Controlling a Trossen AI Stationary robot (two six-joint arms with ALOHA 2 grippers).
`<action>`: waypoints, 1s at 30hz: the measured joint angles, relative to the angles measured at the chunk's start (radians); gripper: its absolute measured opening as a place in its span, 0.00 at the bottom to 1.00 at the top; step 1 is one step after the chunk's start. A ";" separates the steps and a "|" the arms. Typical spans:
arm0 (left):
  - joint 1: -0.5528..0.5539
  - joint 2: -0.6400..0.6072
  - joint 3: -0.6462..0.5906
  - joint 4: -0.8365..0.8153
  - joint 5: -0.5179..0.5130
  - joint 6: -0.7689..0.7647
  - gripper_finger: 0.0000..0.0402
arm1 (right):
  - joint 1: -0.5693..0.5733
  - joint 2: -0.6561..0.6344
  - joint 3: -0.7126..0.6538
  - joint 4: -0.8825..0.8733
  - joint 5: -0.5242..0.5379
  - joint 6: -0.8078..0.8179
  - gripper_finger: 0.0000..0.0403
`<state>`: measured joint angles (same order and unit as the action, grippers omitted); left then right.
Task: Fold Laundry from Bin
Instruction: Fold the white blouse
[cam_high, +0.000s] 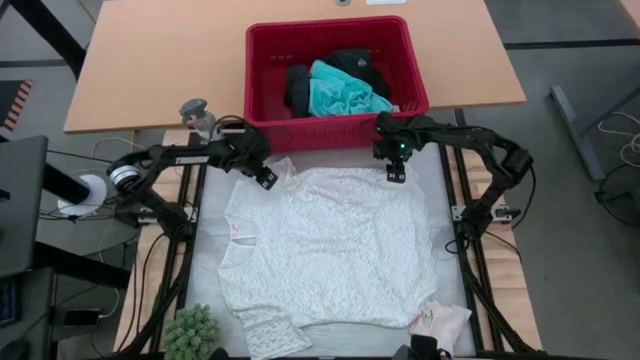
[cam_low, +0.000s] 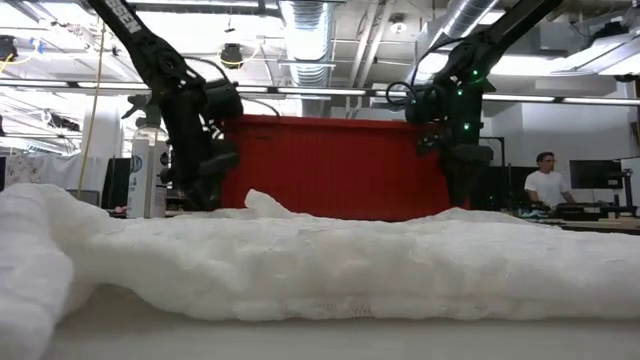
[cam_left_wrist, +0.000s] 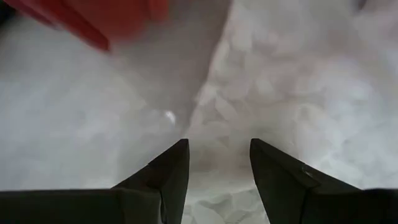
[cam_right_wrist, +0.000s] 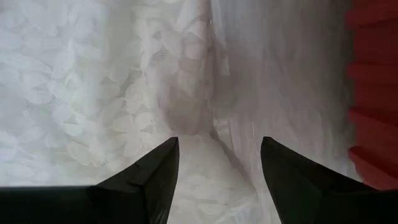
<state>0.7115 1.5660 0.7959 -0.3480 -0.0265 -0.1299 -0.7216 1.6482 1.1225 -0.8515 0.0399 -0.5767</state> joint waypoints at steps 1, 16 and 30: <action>0.000 0.018 0.000 0.000 0.000 0.000 0.40 | 0.000 0.000 0.000 0.000 0.000 0.000 0.62; 0.000 0.049 0.001 -0.022 0.023 -0.040 0.17 | -0.047 0.042 0.001 0.034 -0.070 -0.049 0.57; -0.012 -0.057 -0.002 -0.140 -0.052 -0.122 0.00 | -0.079 0.056 0.000 -0.007 -0.094 -0.022 0.54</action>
<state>0.6996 1.5086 0.7939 -0.4877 -0.0788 -0.2516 -0.8001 1.7040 1.1229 -0.8587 -0.0540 -0.5991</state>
